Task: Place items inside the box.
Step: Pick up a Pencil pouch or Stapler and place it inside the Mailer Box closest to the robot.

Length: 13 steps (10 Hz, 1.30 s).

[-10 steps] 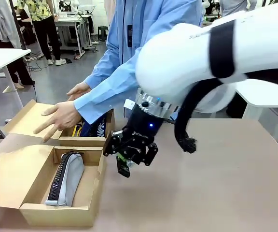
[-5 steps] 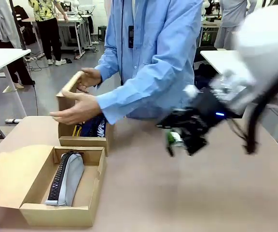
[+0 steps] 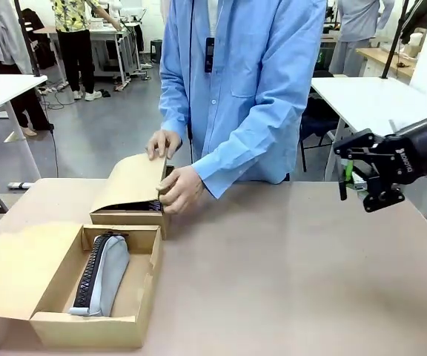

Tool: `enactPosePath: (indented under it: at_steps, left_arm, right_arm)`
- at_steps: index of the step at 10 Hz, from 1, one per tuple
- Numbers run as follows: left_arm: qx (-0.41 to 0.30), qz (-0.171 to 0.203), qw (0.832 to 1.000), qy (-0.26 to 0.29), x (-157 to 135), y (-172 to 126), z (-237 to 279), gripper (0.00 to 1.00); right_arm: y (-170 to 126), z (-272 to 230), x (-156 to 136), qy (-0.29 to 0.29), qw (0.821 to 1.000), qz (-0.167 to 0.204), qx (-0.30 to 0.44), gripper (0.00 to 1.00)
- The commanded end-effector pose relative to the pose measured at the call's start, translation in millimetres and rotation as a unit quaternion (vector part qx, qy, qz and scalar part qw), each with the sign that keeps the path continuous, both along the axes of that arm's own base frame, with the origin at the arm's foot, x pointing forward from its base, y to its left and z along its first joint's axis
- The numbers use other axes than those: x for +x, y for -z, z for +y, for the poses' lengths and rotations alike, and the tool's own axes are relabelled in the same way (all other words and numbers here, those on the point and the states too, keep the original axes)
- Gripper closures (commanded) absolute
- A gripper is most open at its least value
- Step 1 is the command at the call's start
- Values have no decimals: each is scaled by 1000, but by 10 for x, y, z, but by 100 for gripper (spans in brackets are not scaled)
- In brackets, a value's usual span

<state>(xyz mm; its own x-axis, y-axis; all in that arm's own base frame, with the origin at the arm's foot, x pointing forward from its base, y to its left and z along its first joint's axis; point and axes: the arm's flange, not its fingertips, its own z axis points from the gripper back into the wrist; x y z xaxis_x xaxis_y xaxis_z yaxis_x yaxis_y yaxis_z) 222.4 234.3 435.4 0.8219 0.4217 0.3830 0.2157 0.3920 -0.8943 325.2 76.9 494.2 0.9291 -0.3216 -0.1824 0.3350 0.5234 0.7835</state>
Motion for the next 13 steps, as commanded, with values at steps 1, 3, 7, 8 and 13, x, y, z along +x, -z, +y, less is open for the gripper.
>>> enactPosePath:
  at_steps: [1,3,7,8,13]
  left_arm:
    - [-4,-13,1000,0,-1,-17,-6,0]
    - [-4,-13,1000,0,-1,-17,-6,0]
    - [-4,-13,1000,0,-1,-17,-6,0]
    - [-4,-13,1000,0,-1,-17,-6,0]
    - [-4,-13,1000,0,-1,-17,-6,0]
  right_arm:
    - [-71,156,-64,-19,1000,-7,-1,100]
    - [-71,156,-64,-19,1000,-7,-1,100]
    - [-63,400,58,-52,998,-4,-37,100]
    - [-102,627,119,-74,996,-16,-57,100]
    - [-166,1153,467,-135,984,10,-116,100]
